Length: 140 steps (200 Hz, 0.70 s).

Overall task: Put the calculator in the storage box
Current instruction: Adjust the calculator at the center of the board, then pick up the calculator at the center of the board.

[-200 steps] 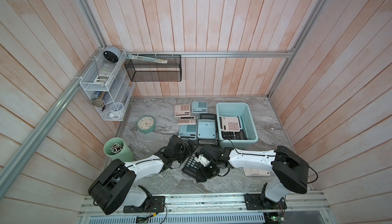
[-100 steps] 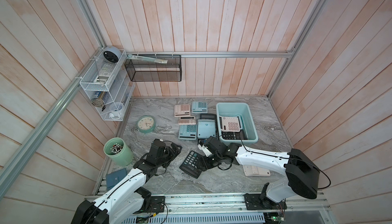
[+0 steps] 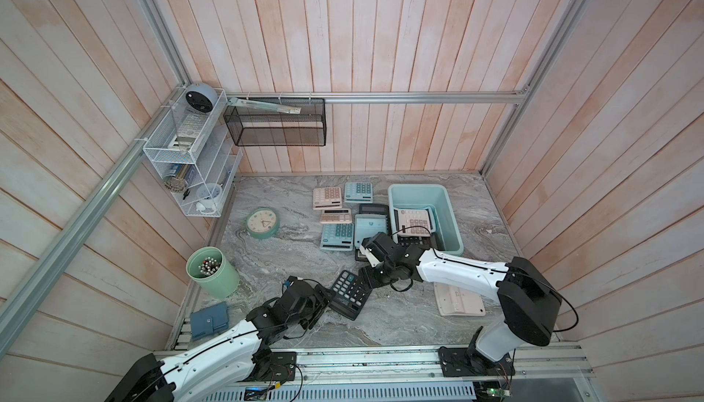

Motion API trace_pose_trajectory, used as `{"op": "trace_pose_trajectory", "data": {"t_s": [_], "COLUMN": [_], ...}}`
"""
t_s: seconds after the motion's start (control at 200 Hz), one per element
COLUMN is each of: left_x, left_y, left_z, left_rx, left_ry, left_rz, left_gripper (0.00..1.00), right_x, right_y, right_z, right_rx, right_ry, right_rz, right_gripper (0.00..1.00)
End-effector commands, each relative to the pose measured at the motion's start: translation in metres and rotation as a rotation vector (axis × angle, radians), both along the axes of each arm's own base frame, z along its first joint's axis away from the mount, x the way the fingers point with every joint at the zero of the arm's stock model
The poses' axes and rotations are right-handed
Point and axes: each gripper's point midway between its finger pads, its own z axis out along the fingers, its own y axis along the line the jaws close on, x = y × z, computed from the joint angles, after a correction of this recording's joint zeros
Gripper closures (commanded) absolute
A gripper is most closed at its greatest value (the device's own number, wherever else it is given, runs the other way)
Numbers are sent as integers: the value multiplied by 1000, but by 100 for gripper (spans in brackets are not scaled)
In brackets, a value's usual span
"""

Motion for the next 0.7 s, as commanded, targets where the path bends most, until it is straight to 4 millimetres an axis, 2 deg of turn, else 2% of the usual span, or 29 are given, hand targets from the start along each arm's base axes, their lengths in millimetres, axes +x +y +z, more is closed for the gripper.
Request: {"op": "trace_pose_trajectory", "data": {"t_s": [0.0, 0.11, 0.31, 0.395, 0.555, 0.695], "left_x": [11, 12, 14, 14, 13, 13], "left_y": [-11, -17, -16, -13, 3, 18], "left_z": [6, 3, -4, 1, 22, 50], "left_rx": [-66, -74, -33, 26, 118, 148], "left_ry": [-19, -13, -11, -17, -58, -101], "left_rz": [60, 62, 55, 32, 5, -46], "left_gripper": [39, 50, 91, 100, 100, 100], "right_x": [2, 0, -3, -5, -8, -10], "right_y": [1, 0, -3, -5, -7, -8], "right_z": [5, 13, 28, 35, 51, 69], "right_rx": [0, 14, 46, 53, 89, 163], "right_ry": [-2, -9, -25, -37, -43, -31], "right_rz": [10, 10, 12, 16, 29, 37], "right_gripper": [35, 36, 35, 34, 30, 26]}}
